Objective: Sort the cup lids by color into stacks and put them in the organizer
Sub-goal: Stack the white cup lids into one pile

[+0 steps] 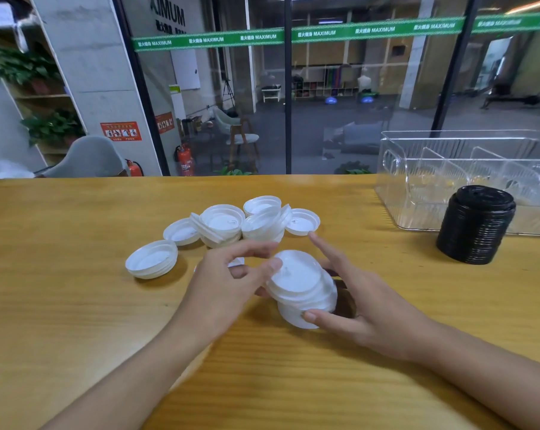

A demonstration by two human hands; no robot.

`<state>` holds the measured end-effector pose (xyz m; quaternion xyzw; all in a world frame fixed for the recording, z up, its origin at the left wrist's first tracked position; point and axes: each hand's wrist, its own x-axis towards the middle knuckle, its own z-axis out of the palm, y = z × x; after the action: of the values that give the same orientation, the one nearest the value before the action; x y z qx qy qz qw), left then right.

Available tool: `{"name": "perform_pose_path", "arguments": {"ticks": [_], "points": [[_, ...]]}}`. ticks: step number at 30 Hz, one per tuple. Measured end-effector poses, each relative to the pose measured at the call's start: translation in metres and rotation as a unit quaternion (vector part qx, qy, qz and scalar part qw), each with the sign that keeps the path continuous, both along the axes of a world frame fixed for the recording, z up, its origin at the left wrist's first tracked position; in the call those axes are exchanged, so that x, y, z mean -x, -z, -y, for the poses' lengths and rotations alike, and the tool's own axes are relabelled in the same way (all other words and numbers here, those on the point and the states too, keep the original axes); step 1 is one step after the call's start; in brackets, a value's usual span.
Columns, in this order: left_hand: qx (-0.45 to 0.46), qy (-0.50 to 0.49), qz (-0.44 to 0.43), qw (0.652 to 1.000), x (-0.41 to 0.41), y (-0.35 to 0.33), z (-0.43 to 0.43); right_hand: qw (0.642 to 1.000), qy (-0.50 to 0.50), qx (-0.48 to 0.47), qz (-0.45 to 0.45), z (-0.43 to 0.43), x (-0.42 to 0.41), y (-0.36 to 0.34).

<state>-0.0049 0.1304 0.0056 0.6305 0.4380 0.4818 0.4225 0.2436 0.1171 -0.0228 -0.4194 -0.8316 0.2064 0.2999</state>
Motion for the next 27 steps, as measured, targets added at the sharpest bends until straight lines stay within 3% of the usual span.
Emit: {"name": "perform_pose_path", "arguments": {"ticks": [14, 27], "points": [[-0.046, 0.05, -0.167, 0.984, -0.0031, 0.0112, 0.0023, 0.999, 0.016, -0.035, 0.009, -0.0038, -0.0031, 0.0069], [-0.039, 0.082, -0.195, 0.977, 0.0025, 0.011, -0.0026, 0.999, -0.011, -0.051, 0.013, -0.0046, -0.0014, 0.0045]]}}
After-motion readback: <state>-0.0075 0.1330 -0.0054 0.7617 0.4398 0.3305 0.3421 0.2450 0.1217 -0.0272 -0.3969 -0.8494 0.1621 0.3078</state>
